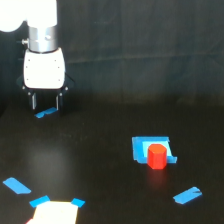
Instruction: Pick up the red object from the table
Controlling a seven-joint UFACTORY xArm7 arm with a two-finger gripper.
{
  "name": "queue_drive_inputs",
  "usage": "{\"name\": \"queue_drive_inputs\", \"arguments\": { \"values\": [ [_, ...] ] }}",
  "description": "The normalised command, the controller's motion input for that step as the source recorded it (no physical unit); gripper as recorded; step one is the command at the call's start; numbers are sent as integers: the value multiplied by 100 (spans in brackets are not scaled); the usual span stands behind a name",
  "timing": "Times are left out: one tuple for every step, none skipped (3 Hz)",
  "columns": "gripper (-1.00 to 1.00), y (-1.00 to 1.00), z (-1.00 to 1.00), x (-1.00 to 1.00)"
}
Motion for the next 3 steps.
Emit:
{"name": "queue_drive_inputs", "arguments": {
  "values": [
    [100, 46, -100, 100],
    [100, 52, -100, 80],
    [89, -100, -17, 100]
  ]
}}
